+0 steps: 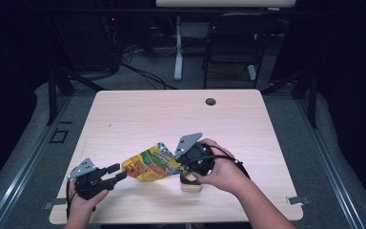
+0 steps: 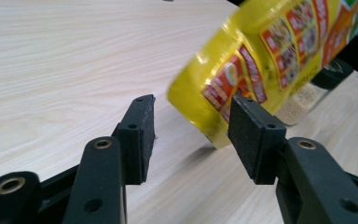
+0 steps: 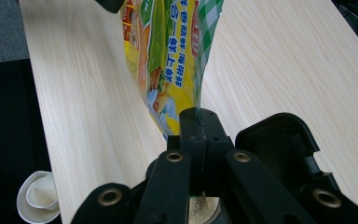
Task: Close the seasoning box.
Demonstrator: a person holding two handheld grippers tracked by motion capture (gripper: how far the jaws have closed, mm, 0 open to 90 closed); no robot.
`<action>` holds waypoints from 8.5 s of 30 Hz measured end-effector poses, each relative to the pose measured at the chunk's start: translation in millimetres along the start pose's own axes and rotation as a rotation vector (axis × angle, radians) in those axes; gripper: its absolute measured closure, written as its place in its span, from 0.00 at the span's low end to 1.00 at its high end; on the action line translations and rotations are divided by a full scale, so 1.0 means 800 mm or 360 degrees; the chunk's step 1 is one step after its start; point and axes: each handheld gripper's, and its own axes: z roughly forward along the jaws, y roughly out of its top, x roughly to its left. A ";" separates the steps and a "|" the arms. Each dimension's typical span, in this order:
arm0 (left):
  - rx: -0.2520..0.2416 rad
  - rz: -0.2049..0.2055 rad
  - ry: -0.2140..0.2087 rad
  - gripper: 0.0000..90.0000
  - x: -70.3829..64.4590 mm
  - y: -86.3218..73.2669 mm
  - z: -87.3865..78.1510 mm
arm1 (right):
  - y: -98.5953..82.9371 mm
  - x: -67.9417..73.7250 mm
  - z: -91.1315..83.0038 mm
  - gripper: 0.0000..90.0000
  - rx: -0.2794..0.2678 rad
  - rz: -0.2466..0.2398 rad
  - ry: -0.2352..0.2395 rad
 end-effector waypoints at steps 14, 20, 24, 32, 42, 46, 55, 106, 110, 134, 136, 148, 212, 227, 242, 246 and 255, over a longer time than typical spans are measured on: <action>-0.0009 0.0113 0.0001 0.57 -0.011 0.007 0.001 | 0.018 0.003 -0.001 1.00 -0.0042 -0.0028 0.0008; -0.0007 0.0114 -0.0011 0.56 -0.012 0.007 0.002 | 0.026 0.004 -0.002 1.00 -0.0052 -0.0042 0.0006; -0.0003 0.0111 -0.0027 0.56 -0.013 0.007 0.004 | 0.032 0.004 -0.003 1.00 -0.0070 -0.0042 0.0006; -0.0007 0.0097 -0.0037 0.56 -0.013 0.006 0.003 | 0.039 0.004 -0.006 1.00 -0.0078 -0.0057 0.0000; 0.0004 0.0102 -0.0042 0.56 -0.015 0.005 0.006 | 0.046 0.004 -0.005 1.00 -0.0094 -0.0056 0.0001; -0.0003 0.0094 -0.0038 0.56 -0.014 0.005 0.005 | 0.049 0.004 -0.005 1.00 -0.0102 -0.0056 0.0005; -0.0004 0.0091 -0.0041 0.57 -0.013 0.005 0.003 | 0.063 0.005 -0.005 1.00 -0.0104 -0.0077 0.0017; -0.0031 0.0066 -0.0022 0.56 -0.009 0.005 -0.001 | 0.086 0.014 0.005 0.81 -0.0272 0.0009 0.0129; -0.0026 0.0073 -0.0023 0.56 -0.009 0.005 -0.001 | 0.082 0.010 -0.001 0.79 -0.0271 0.0038 0.0105; -0.0029 0.0072 -0.0010 0.56 -0.007 0.005 -0.004 | 0.048 -0.026 -0.013 0.71 -0.0285 0.0241 -0.0041; -0.0030 0.0073 -0.0010 0.56 -0.007 0.005 -0.004 | 0.045 -0.029 -0.013 0.71 -0.0278 0.0248 -0.0053; -0.0029 0.0070 -0.0005 0.56 -0.006 0.005 -0.004 | 0.019 -0.051 -0.010 0.75 -0.0226 0.0343 -0.0127; -0.0041 0.0060 0.0014 0.56 -0.006 0.005 -0.005 | -0.039 -0.089 0.012 1.00 -0.0110 0.0625 -0.0229; -0.0041 0.0061 0.0016 0.56 -0.006 0.005 -0.005 | -0.040 -0.081 0.013 1.00 -0.0110 0.0594 -0.0216; -0.0041 0.0060 0.0018 0.56 -0.006 0.004 -0.005 | -0.046 -0.072 0.012 1.00 -0.0100 0.0583 -0.0198; -0.0036 0.0066 0.0017 0.56 -0.006 0.004 -0.005 | -0.049 -0.067 0.011 1.00 -0.0103 0.0569 -0.0187; -0.0035 0.0069 0.0018 0.56 -0.007 0.004 -0.005 | -0.051 -0.052 0.008 0.99 -0.0115 0.0526 -0.0158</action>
